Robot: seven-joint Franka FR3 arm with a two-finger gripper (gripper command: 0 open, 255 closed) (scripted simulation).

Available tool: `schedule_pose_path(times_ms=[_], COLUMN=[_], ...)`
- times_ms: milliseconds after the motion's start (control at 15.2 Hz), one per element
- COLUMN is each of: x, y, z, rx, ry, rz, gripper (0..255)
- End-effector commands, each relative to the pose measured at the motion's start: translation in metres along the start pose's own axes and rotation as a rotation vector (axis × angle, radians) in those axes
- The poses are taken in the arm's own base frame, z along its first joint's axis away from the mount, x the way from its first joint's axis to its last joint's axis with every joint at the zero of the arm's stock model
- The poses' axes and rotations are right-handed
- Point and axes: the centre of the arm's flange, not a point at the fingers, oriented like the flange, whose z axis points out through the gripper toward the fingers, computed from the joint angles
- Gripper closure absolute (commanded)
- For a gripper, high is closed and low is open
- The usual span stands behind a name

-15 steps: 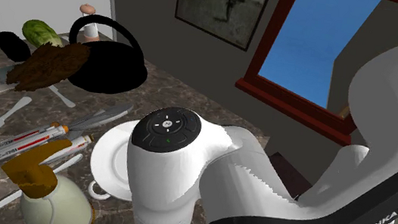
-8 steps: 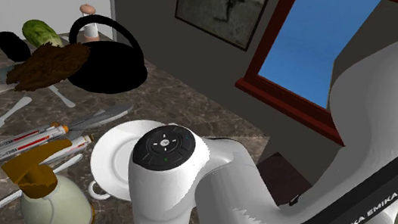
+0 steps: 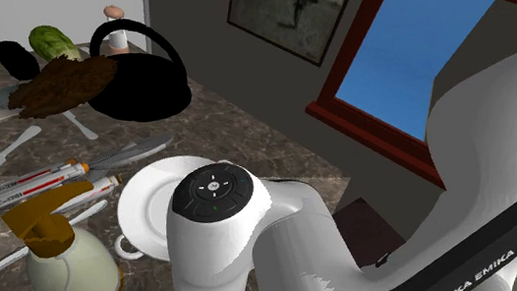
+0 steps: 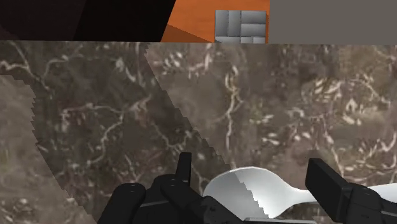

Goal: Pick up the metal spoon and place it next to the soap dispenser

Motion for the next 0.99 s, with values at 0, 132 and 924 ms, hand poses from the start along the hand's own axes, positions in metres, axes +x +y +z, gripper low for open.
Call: schedule_pose_path(times_ms=[0,132,924], x=[0.0,0.0,0.0], y=[0.0,0.0,0.0], z=[0.0,0.0,-0.05], rx=[0.0,0.0,0.0], ry=[0.0,0.0,0.0], rz=[0.0,0.0,0.0], gripper=[0,0,0])
